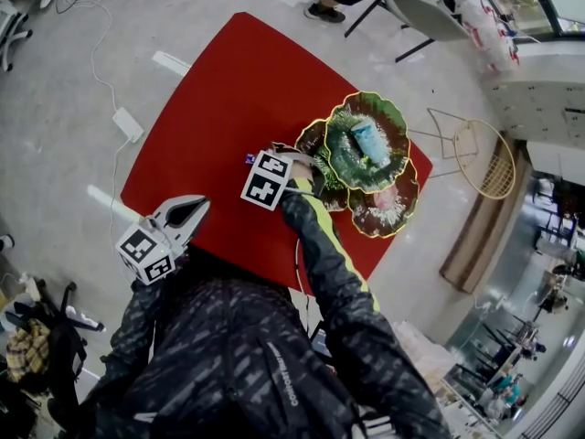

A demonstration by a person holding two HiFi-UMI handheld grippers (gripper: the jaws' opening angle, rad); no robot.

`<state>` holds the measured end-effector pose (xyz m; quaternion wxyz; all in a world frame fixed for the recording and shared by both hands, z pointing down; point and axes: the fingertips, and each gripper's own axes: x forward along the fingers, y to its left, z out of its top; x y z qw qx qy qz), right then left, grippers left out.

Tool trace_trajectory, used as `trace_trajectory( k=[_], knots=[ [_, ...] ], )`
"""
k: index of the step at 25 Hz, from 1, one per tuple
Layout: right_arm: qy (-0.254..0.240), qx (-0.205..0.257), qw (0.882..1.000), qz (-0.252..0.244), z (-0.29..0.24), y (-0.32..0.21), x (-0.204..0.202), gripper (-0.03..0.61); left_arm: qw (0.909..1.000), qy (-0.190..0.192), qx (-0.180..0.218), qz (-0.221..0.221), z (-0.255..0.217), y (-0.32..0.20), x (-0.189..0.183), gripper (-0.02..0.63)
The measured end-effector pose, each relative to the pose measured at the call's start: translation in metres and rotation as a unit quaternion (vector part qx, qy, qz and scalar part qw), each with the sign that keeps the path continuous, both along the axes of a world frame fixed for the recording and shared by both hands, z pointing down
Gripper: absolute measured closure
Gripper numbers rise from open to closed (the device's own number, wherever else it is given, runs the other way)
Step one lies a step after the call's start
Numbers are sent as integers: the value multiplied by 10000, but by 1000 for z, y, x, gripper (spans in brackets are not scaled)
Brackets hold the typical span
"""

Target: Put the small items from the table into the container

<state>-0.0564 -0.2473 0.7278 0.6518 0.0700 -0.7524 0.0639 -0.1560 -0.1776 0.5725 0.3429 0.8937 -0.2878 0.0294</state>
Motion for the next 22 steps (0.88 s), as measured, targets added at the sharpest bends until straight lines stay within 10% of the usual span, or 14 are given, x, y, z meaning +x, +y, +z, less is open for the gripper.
trace_trajectory(
  k=[22],
  knots=[
    [-927,916,9869,949,-122,13,5,485,9976,92,414,552,-34,4,44,603]
  ],
)
